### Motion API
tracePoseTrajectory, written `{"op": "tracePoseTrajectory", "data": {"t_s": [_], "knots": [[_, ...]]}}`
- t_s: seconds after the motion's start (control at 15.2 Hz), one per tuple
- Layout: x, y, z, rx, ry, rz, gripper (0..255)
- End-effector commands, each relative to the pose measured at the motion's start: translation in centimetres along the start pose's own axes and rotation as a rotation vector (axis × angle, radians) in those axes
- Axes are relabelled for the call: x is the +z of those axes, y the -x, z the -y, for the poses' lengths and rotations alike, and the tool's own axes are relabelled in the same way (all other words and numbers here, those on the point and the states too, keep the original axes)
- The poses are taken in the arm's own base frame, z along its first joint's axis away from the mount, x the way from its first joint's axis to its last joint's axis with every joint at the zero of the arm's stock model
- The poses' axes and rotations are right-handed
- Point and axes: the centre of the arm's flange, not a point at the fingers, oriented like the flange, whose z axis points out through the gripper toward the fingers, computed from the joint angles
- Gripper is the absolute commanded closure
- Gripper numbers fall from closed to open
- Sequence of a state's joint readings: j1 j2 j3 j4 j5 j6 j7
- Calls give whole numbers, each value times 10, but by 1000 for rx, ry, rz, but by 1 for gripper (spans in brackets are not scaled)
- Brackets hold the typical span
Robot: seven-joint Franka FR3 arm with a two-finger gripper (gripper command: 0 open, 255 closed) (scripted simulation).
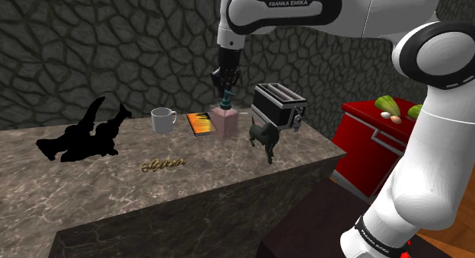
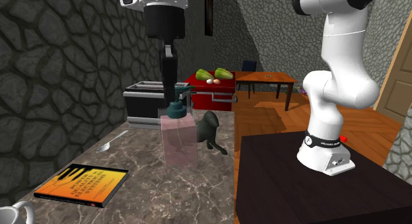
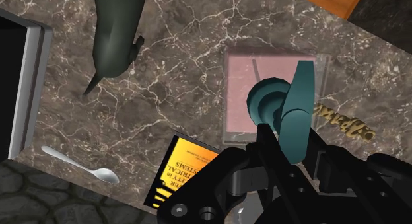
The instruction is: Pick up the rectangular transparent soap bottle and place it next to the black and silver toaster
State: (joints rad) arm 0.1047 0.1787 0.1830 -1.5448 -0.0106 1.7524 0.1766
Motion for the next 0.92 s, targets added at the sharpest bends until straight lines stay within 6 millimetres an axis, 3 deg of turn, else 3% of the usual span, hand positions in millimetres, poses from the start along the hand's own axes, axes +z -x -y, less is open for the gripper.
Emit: {"op": "tracePoseTrajectory", "data": {"t_s": [0.0,0.86], "knots": [[-11,0,1,0,0,0,255],[-80,-2,3,0,0,0,255]]}}
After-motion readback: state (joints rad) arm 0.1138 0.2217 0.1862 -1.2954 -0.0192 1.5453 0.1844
